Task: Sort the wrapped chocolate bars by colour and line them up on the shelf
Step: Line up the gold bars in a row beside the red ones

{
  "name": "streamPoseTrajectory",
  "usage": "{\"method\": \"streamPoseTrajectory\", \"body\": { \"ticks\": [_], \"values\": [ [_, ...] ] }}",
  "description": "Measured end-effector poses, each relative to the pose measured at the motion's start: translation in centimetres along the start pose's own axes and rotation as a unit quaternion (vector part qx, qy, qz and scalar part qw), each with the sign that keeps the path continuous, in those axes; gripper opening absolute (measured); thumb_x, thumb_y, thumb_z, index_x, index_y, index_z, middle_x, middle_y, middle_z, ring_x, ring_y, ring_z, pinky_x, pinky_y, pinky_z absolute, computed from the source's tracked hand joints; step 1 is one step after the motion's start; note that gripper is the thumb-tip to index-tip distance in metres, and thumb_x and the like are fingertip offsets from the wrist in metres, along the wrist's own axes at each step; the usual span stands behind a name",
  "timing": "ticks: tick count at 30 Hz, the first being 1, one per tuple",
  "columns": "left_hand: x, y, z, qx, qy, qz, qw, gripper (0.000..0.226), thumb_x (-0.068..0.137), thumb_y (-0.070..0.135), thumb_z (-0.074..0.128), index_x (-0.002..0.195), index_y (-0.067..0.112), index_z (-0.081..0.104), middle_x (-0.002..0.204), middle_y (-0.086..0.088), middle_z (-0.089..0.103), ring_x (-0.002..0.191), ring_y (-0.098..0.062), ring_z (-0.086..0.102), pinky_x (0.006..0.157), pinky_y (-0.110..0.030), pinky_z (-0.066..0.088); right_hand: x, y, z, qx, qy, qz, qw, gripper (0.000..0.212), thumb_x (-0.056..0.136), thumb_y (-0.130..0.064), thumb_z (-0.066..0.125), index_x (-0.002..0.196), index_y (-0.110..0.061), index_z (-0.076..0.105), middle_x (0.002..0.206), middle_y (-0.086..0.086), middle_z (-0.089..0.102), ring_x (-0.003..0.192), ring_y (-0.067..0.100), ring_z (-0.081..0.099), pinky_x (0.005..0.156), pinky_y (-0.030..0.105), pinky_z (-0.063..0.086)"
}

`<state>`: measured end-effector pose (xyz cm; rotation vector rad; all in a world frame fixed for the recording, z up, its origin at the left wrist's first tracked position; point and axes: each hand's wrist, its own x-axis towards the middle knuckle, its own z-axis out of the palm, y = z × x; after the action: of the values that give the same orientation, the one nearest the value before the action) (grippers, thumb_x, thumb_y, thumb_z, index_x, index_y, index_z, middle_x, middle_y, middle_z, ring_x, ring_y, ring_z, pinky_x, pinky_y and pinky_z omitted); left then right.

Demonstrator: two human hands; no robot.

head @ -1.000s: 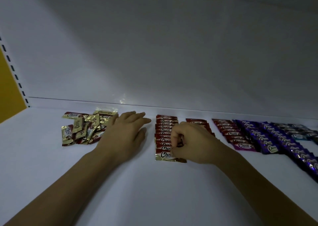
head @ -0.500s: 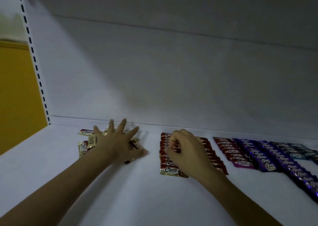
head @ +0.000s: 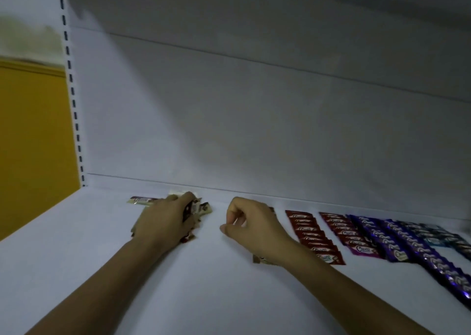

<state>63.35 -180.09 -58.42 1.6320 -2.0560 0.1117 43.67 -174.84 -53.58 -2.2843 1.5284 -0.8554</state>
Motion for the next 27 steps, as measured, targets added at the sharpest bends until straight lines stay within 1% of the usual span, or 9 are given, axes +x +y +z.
{"method": "streamPoseTrajectory", "body": {
  "ticks": [8,12,15,17,19,21,23,25,27],
  "values": [
    [-0.3,-1.3,-1.1,-0.149,0.114,-0.021,0.982,0.017,0.095,0.028,0.053,0.107,0.027,0.065,0.095,0.002,0.068,0.089,-0.022,0.061,0.069,-0.034,0.048,0.2,-1.7,3.1,0.039,-0.028,-0.008,0.999,0.012,0.083,-0.027,0.067,0.077,-0.032,0.059,0.078,-0.016,0.061,0.071,0.003,0.056,0.07,0.027,0.05],
    [-0.3,-1.6,-1.8,-0.176,0.188,-0.041,0.965,0.014,0.096,0.026,0.053,0.103,0.028,0.066,0.074,0.011,0.063,0.067,-0.012,0.052,0.059,-0.028,0.039,0.5,-1.8,3.5,0.067,-0.039,0.008,0.997,0.013,0.084,-0.021,0.066,0.079,-0.032,0.062,0.079,-0.012,0.063,0.066,0.002,0.053,0.069,0.026,0.048],
    [-0.1,-1.5,-2.2,-0.222,0.212,-0.057,0.95,0.014,0.097,0.026,0.053,0.101,0.026,0.067,0.069,0.011,0.064,0.06,-0.008,0.056,0.056,-0.023,0.04,0.5,-1.9,3.8,0.076,-0.043,0.005,0.996,0.011,0.085,-0.021,0.063,0.083,-0.032,0.062,0.079,-0.01,0.064,0.064,0.0,0.052,0.065,0.022,0.046],
    [0.0,-1.2,-2.6,-0.297,0.23,-0.073,0.924,0.015,0.095,0.022,0.056,0.094,0.032,0.067,0.072,0.014,0.066,0.064,0.002,0.059,0.057,-0.008,0.04,0.6,-1.9,3.8,0.082,-0.03,0.006,0.996,0.012,0.085,-0.02,0.062,0.085,-0.032,0.061,0.077,-0.011,0.062,0.062,-0.002,0.051,0.063,0.019,0.043],
    [0.1,-0.8,-3.2,-0.396,0.241,-0.102,0.88,0.021,0.094,0.021,0.059,0.086,0.038,0.066,0.077,0.018,0.068,0.072,0.005,0.063,0.066,-0.005,0.043,0.7,-2.1,3.6,0.102,-0.019,0.016,0.994,0.013,0.087,-0.021,0.061,0.093,-0.032,0.059,0.08,-0.011,0.063,0.065,-0.002,0.054,0.064,0.02,0.045],
    [0.1,-0.5,-3.4,-0.516,0.222,-0.143,0.815,0.014,0.093,0.023,0.06,0.086,0.027,0.071,0.077,0.007,0.072,0.076,-0.003,0.068,0.073,-0.02,0.052,0.9,-2.6,3.3,0.163,-0.017,0.044,0.985,0.017,0.087,-0.032,0.063,0.103,-0.033,0.057,0.086,-0.008,0.067,0.074,0.002,0.062,0.07,0.025,0.051],
    [-0.2,0.6,-3.3,-0.598,0.18,-0.165,0.763,0.015,0.094,0.023,0.06,0.088,0.015,0.072,0.076,-0.002,0.074,0.075,-0.016,0.071,0.068,-0.031,0.054,0.9,-3.4,2.9,0.232,-0.029,0.079,0.969,0.036,0.081,-0.047,0.065,0.111,-0.029,0.056,0.085,-0.005,0.072,0.075,0.008,0.069,0.068,0.026,0.052],
    [-0.7,2.2,-2.7,-0.607,0.157,-0.154,0.763,0.017,0.093,0.021,0.06,0.086,0.011,0.071,0.073,-0.004,0.073,0.072,-0.019,0.071,0.065,-0.033,0.054,0.6,-3.8,2.4,0.293,-0.034,0.109,0.949,0.04,0.078,-0.043,0.07,0.109,-0.02,0.059,0.08,0.0,0.074,0.068,0.014,0.071,0.062,0.025,0.054],
    [-1.1,3.7,-2.2,-0.589,0.16,-0.141,0.78,0.016,0.093,0.021,0.061,0.085,0.011,0.07,0.074,-0.003,0.072,0.073,-0.019,0.07,0.068,-0.034,0.054,-0.1,-3.6,1.7,0.333,-0.019,0.127,0.934,0.028,0.081,-0.022,0.073,0.103,-0.01,0.061,0.074,0.005,0.074,0.061,0.016,0.069,0.056,0.024,0.054]
  ]
}}
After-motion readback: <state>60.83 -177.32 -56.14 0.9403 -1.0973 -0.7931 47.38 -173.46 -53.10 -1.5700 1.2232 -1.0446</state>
